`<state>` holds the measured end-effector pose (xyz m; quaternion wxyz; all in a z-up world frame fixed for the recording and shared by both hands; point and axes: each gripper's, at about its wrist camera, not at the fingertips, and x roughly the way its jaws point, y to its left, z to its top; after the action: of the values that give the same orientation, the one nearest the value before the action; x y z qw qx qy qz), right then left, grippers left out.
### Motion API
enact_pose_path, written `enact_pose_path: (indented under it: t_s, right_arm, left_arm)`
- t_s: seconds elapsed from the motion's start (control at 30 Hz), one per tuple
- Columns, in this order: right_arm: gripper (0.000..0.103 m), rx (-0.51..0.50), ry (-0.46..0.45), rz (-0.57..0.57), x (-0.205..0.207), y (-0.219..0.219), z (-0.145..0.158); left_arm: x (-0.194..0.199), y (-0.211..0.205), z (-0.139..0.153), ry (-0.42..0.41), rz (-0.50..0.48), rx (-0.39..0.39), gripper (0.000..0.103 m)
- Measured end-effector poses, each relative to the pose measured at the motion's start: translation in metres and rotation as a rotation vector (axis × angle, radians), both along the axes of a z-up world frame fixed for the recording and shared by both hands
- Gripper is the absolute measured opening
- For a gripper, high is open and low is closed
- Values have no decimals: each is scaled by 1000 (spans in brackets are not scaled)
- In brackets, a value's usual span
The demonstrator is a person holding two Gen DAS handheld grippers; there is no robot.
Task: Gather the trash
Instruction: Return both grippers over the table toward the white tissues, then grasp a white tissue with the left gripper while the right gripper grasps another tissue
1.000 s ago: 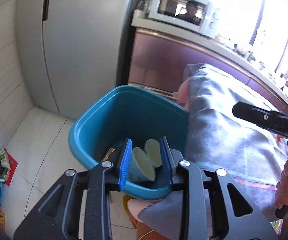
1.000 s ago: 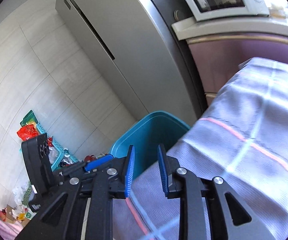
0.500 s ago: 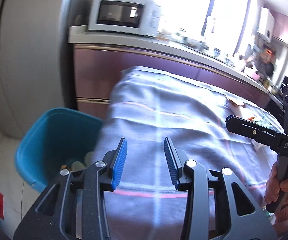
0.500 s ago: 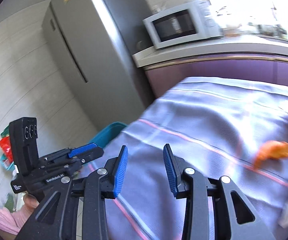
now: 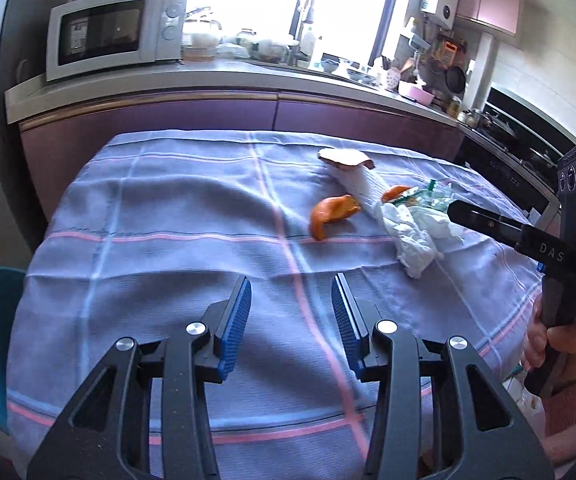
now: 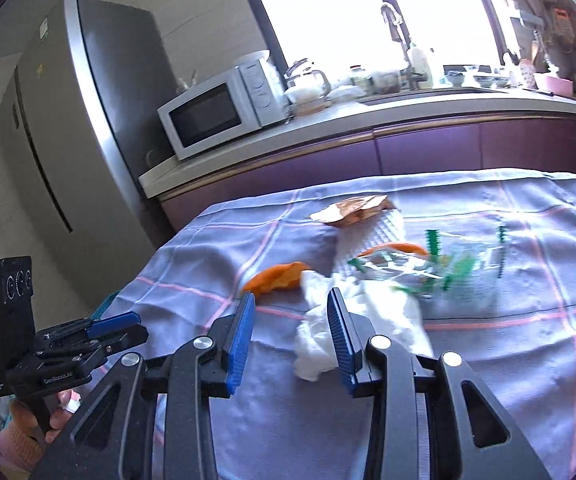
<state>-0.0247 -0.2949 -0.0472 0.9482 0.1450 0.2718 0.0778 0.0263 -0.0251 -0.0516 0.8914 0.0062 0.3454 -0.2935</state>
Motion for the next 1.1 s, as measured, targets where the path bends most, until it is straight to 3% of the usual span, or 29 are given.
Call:
enact_pose_path:
  t_s: [0.1,0.33,0.37,0.47,0.57,0.93,1.03,1.1]
  right_arm:
    - [48,-25,10,-67,1,-21,-6]
    - [47,10,68,-68,15,-37,-27]
    - [46,18,72,-63,16,-38,-28]
    - [21,44,84,-51,16,-42,-31]
    - [7,59,74,-42,12,-45,-30]
    - [3,160,-18,-27,-18,-64,-8]
    - [3,173,-32,-25,-23,-67,-4]
    - [3,181,-37,-27,-25,-69,-4]
  left_arm:
    - [1,-28,-1,3,-59,9,44]
    - [9,-84,-7,39,-167,29,47]
    - [10,-90,-8,43,-177,30,47]
    - [12,-102,-10,55,-197,30,48]
    - [15,-109,-11,77,-206,23,49]
    - [34,-132,-26,162,-230,18,51]
    - [38,-139,-32,190,-237,22,46]
    - [39,-142,-35,202,-240,22,31]
